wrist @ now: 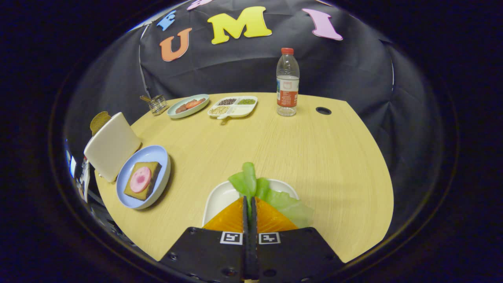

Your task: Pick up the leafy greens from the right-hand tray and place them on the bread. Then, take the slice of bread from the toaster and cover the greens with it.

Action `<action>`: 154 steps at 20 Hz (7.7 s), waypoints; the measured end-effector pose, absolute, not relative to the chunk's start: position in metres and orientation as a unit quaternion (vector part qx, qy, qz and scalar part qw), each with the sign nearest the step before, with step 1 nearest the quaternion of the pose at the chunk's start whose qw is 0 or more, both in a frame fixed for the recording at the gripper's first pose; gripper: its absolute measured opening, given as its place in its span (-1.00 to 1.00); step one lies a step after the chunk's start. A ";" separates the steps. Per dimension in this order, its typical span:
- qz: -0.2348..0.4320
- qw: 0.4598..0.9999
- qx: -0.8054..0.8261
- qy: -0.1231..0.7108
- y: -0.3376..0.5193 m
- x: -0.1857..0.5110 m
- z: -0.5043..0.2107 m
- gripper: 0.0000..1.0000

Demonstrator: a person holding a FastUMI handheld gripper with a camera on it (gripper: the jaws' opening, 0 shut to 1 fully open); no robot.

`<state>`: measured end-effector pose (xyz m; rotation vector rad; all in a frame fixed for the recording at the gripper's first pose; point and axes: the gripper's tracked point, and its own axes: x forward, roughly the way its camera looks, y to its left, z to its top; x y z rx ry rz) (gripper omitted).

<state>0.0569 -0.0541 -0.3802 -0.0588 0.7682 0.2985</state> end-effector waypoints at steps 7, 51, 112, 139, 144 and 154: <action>0.152 0.928 0.005 0.341 -0.038 0.043 -0.335 -0.99; 0.251 0.904 -0.077 0.337 0.222 0.011 -0.349 -0.62; 0.102 0.957 0.005 0.272 0.425 0.002 -0.242 -0.93; 0.183 0.928 -0.003 0.324 0.270 -0.009 -0.305 -0.93; 0.207 0.919 0.003 0.336 0.265 -0.012 -0.333 -0.94; 0.182 0.909 0.023 0.374 0.212 0.001 -0.369 -0.57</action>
